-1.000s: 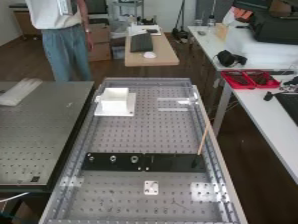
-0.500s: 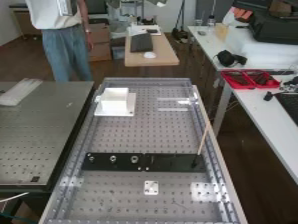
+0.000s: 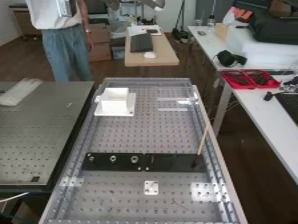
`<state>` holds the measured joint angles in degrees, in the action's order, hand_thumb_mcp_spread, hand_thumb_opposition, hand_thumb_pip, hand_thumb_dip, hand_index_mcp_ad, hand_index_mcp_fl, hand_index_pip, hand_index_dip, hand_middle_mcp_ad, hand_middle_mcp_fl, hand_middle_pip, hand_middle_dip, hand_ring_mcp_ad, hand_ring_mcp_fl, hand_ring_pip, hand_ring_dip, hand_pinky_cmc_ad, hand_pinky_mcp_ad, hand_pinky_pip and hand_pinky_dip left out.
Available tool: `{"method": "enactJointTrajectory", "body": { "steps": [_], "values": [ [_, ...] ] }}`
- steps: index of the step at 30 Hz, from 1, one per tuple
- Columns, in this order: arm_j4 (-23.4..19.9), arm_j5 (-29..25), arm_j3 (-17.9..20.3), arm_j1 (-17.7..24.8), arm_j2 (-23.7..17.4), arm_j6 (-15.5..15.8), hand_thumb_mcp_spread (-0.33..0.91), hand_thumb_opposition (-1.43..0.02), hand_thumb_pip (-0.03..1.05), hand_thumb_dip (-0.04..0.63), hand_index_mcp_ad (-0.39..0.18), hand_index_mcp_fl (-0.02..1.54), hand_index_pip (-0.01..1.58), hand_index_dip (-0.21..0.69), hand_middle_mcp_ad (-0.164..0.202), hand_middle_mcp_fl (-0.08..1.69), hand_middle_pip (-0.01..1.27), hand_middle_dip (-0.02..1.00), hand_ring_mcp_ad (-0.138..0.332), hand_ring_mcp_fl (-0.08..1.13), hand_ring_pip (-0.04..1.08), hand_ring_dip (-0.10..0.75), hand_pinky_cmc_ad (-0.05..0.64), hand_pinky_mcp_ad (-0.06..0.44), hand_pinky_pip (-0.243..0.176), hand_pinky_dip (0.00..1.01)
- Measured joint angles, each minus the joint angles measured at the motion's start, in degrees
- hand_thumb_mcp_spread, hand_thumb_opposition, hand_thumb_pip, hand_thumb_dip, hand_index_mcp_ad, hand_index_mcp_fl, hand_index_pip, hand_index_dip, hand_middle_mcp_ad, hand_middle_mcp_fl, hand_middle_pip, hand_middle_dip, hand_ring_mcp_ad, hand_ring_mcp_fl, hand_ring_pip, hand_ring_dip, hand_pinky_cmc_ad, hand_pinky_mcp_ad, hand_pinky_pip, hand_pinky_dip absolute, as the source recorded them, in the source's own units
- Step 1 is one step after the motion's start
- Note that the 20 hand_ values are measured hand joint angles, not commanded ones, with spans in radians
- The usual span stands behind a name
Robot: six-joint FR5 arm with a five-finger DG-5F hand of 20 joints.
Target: Grab the smaller nut and place it in the white container
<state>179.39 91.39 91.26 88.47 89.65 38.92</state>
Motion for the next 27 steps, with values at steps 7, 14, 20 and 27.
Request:
{"method": "enactJointTrajectory", "body": {
  "steps": [7,14,20,27],
  "values": [
    [-0.24,0.05,0.45,-0.11,0.00,-0.27,0.22,-0.71,0.31,0.019,-0.012,0.04,0.07,0.183,0.070,0.01,0.14,0.14,0.171,0.00,0.09,0.059,0.396,0.330,-0.112,0.46],
    [-0.33,0.16,0.56,-0.22,-0.18,-0.28,0.22,-0.71,0.31,0.019,-0.012,0.04,0.07,0.188,0.070,0.01,0.14,0.14,0.168,0.00,0.09,0.059,0.412,0.328,-0.112,0.46],
    [-0.33,0.28,0.58,-0.31,-0.25,-0.31,0.22,-0.71,0.31,0.019,-0.012,0.04,0.07,0.188,0.073,0.01,0.14,0.14,0.168,0.00,0.09,0.059,0.412,0.332,-0.112,0.46],
    [-0.38,0.05,0.69,-0.24,-0.41,-0.08,0.22,-0.71,0.31,0.019,-0.012,0.04,0.07,0.188,0.073,0.01,0.14,0.14,0.171,0.00,0.09,0.059,0.412,0.332,-0.112,0.46]
  ]
}}
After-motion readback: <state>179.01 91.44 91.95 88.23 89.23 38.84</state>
